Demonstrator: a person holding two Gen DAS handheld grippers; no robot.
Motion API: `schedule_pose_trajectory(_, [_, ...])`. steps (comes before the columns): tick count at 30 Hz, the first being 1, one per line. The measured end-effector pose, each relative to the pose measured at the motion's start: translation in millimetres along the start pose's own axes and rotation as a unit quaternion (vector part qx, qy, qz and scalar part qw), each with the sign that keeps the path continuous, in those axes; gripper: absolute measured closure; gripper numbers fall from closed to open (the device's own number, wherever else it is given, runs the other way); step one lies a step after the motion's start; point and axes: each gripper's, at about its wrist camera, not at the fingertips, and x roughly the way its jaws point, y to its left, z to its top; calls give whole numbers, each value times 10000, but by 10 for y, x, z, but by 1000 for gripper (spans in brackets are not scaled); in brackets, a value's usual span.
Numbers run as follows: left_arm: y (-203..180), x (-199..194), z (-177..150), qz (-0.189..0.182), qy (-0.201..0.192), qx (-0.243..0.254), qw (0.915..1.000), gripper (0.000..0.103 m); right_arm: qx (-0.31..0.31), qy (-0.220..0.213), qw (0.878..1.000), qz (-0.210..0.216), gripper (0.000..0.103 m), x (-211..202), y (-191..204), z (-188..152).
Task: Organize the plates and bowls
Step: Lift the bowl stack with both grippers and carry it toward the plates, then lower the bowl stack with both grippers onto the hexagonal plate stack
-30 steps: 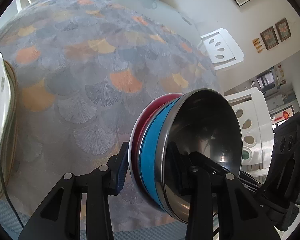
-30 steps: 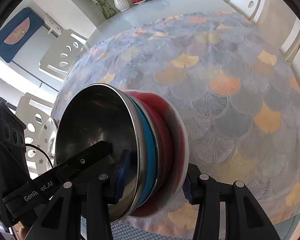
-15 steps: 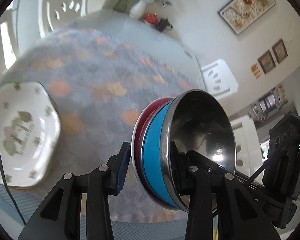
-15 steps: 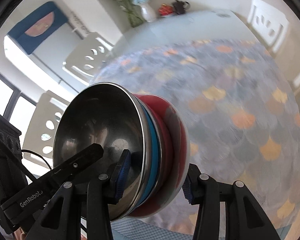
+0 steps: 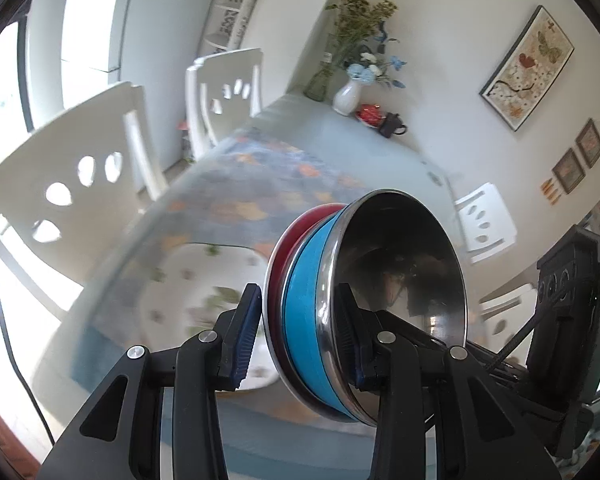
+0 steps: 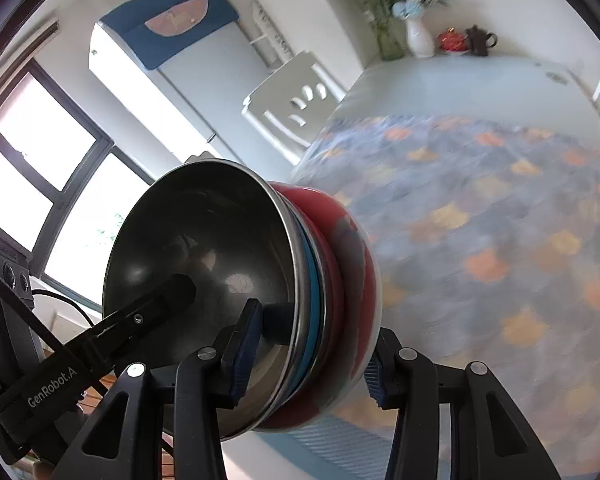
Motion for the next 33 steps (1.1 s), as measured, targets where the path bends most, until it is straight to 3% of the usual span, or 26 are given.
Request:
schedule_pose_trajectory(7, [633, 268, 47, -157, 305, 103, 9994, 70, 166, 195, 9994, -236, 58, 584, 302, -171])
schedule_pose_trajectory(14, [1030, 775, 17, -486, 771, 342, 9953, 70, 561, 358, 9956, -666, 58, 1117, 272, -366])
schedule_pose_trajectory(21, [1148, 1084, 28, -810, 1172, 470, 9887, 70, 910, 422, 9881, -1167, 58, 1371, 169, -356])
schedule_pose_trajectory(33, [1205, 1282, 130, -1070, 1485, 598, 9813, 69, 1255, 433, 9809, -1420, 57, 1433, 153, -312])
